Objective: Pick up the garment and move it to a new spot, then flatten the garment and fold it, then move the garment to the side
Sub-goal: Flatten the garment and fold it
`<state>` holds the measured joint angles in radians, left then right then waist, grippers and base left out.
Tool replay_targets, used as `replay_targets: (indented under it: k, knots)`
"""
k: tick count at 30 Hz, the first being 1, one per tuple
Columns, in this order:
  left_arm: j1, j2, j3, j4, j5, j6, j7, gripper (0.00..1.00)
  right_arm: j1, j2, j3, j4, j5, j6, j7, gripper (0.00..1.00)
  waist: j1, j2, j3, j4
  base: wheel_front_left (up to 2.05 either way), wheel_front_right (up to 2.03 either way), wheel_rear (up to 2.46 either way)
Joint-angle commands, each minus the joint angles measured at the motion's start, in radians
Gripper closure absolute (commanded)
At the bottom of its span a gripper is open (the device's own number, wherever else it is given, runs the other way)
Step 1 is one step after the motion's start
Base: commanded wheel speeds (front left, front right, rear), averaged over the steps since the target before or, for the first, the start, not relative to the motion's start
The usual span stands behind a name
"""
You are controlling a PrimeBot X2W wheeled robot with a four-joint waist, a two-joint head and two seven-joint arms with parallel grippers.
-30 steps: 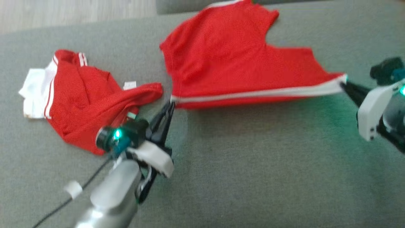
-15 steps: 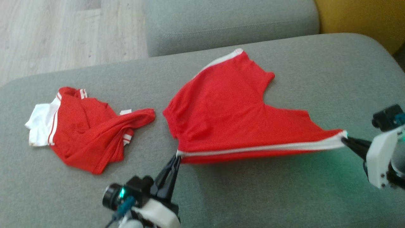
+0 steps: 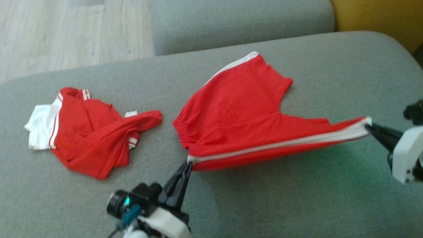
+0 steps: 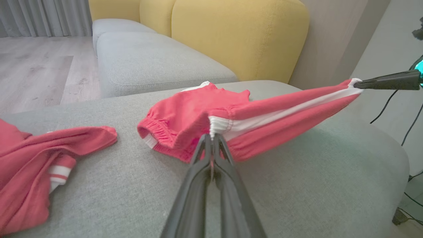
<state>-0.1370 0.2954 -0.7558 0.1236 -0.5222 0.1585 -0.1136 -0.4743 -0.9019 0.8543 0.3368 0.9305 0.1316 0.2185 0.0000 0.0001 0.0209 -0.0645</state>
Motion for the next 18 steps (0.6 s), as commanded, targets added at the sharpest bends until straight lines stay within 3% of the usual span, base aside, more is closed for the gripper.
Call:
replay_targets:
  k: [1, 10, 18]
  knots:
    - [-0.080, 0.031, 0.059, -0.031, 0.001, 0.017, 0.002, 1.00, -0.035, -0.029, -0.045, 0.001, -0.024, -0.001, -0.017, 1.00, 0.0000, -0.0001, 0.029, 0.015, 0.00, 0.00, 0.00]
    - [-0.270, 0.011, 0.073, 0.008, 0.021, -0.010, 0.049, 1.00, -0.206, 0.042, -0.148, 0.013, -0.140, -0.001, 0.024, 1.00, 0.0000, -0.0001, 0.188, 0.092, 0.00, 0.00, 0.00]
    - [-0.454, -0.052, 0.050, 0.144, 0.041, -0.057, 0.081, 1.00, -0.398, 0.085, -0.124, 0.084, -0.207, -0.001, 0.067, 1.00, 0.0000, -0.0001, 0.315, 0.187, 0.00, 0.00, 0.00]
